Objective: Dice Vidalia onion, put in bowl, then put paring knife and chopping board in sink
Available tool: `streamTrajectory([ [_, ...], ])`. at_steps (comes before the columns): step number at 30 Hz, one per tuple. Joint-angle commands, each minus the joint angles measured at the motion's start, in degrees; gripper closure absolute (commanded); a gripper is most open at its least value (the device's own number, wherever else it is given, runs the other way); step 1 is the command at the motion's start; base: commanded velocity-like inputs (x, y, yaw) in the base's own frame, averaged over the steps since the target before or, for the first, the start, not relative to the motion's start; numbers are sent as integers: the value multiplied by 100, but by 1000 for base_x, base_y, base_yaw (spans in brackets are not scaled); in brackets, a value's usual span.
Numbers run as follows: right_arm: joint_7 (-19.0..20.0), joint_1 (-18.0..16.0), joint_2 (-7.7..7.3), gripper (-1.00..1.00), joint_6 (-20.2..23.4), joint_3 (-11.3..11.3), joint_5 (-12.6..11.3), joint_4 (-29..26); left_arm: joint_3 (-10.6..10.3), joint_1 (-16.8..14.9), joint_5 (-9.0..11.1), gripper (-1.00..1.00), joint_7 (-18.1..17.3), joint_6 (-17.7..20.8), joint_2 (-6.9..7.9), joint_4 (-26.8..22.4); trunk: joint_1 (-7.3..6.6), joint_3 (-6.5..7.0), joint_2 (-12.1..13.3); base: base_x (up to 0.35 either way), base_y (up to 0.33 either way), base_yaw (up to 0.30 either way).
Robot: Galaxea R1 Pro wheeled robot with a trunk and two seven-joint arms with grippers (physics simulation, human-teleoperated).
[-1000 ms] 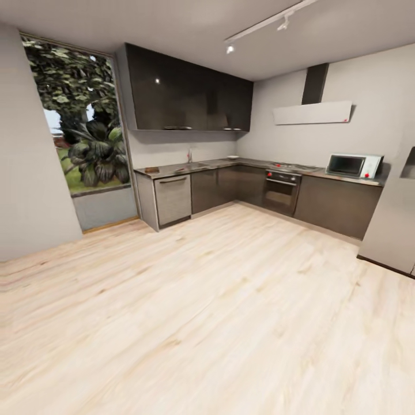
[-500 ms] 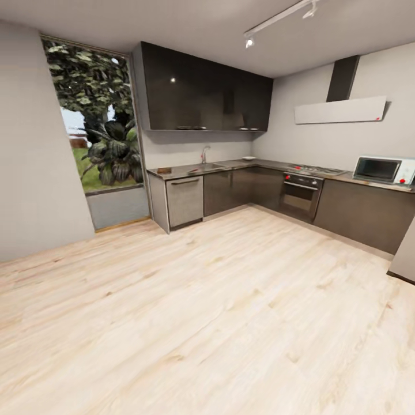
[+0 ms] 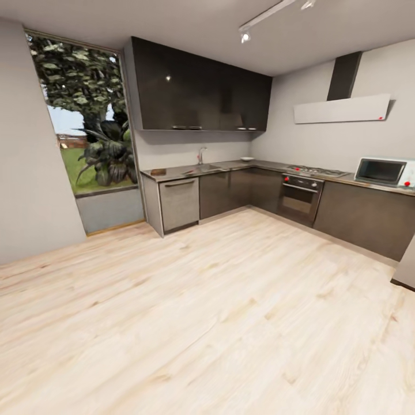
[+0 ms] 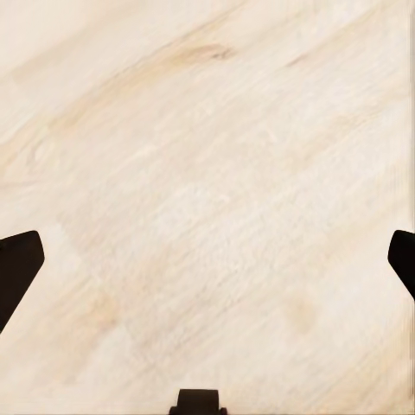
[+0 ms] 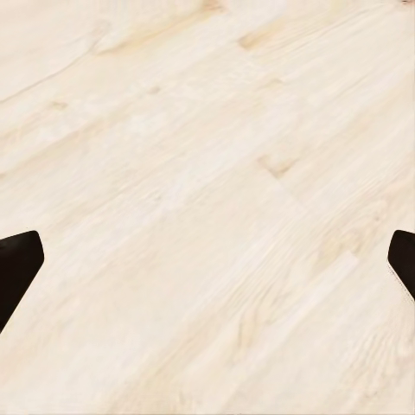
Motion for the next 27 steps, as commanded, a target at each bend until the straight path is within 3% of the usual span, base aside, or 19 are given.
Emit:
streamTrajectory([
  [1,-15,-3,0,-100,-17,4,3,4,4,0,3,-100,5,-10,-1,-4,3,-5,-2,291,-156,0],
  [27,-15,-3,0,-100,-17,5,3,4,4,0,-1,-100,7,-13,-1,-4,3,-5,-2,299,-120,0],
])
